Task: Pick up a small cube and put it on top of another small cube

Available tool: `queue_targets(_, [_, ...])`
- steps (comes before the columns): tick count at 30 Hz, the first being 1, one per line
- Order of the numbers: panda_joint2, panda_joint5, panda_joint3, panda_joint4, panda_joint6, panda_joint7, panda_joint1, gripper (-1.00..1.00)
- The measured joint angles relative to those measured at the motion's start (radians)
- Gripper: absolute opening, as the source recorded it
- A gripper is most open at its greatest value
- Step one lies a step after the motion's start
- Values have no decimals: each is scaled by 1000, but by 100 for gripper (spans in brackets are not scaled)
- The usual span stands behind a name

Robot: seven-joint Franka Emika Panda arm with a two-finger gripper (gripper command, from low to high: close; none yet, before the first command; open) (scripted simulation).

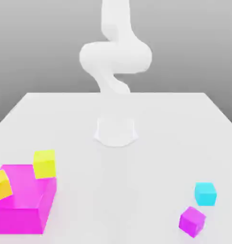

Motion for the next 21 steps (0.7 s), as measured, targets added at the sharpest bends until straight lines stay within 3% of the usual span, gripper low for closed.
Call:
queue_targets(13, [469, 13, 260, -153, 238, 318, 55, 0])
queue_targets(21, [772, -132, 346, -246, 380, 622, 161, 0])
